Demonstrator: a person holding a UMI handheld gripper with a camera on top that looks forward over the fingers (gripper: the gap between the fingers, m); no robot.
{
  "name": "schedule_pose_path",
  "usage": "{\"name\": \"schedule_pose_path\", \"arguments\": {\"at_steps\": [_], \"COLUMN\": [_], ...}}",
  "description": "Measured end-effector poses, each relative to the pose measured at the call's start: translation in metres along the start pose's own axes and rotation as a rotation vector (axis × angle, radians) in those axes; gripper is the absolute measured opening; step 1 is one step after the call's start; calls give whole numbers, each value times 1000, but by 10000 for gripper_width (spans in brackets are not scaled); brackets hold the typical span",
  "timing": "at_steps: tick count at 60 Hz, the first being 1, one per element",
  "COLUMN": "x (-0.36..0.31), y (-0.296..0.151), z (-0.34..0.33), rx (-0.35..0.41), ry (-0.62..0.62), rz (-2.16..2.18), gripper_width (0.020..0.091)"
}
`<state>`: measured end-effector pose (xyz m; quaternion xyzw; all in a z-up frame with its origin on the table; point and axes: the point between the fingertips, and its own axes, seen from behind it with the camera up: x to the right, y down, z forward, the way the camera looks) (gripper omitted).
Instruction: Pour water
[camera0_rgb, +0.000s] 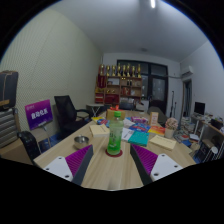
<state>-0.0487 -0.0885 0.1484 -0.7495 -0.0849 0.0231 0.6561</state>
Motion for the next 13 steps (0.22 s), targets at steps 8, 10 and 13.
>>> {"name": "schedule_pose_path", "arguments": {"at_steps": [8,10,13], "x": [-7,-8,-11], "y": [-12,-15,-20], "z": [-66,-80,-96], "rx": [28,39,61], "ry": [-32,-38,-48], "rz": [30,39,47], "gripper_width": [842,838,840]}}
